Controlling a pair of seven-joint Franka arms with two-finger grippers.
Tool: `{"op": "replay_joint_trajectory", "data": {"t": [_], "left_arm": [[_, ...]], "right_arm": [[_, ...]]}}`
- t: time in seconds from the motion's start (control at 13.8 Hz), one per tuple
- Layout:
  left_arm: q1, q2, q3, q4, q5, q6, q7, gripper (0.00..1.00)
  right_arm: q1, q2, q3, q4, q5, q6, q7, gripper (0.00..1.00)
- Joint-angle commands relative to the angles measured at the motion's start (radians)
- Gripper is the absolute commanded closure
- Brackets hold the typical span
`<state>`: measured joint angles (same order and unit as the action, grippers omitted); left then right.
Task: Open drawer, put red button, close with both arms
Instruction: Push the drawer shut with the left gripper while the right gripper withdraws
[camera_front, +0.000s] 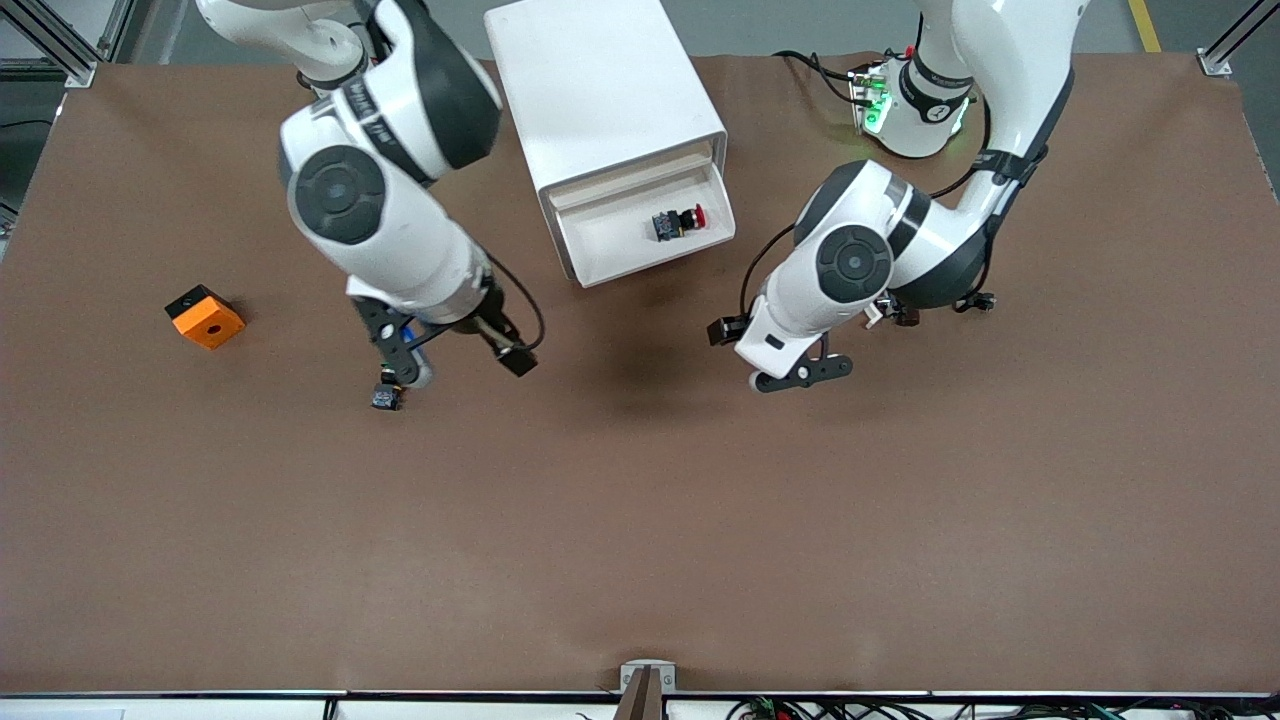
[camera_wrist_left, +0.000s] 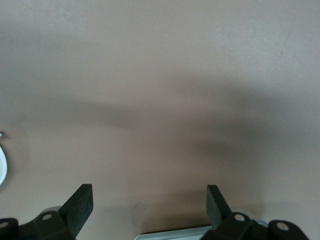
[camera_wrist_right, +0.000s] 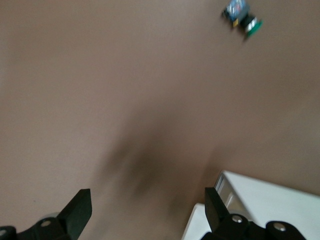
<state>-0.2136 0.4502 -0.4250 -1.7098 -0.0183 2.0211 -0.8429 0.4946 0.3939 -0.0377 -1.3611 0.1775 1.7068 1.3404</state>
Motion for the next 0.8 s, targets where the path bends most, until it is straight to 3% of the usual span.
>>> {"op": "replay_joint_trajectory", "data": {"t": [0.0, 0.36, 0.72], "left_arm": [[-0.042, 0.050, -0.003, 0.053, 0.055, -0.001, -0.099, 0.00], [-0.093, 0.108, -0.003, 0.111, 0.055, -0.001, -0.229, 0.00], [-0.156, 0.114, -0.006, 0.107, 0.041, -0.002, -0.237, 0.00]], "right_arm": [[-0.068, -0.017, 0.012, 0.010, 0.013, -0.061, -0.207, 0.00], [-0.221, -0.058, 0.010, 0.008, -0.012, -0.127, -0.668, 0.00], [-0.349, -0.073, 0.009, 0.010, -0.148, -0.207, -1.071, 0.00]]}}
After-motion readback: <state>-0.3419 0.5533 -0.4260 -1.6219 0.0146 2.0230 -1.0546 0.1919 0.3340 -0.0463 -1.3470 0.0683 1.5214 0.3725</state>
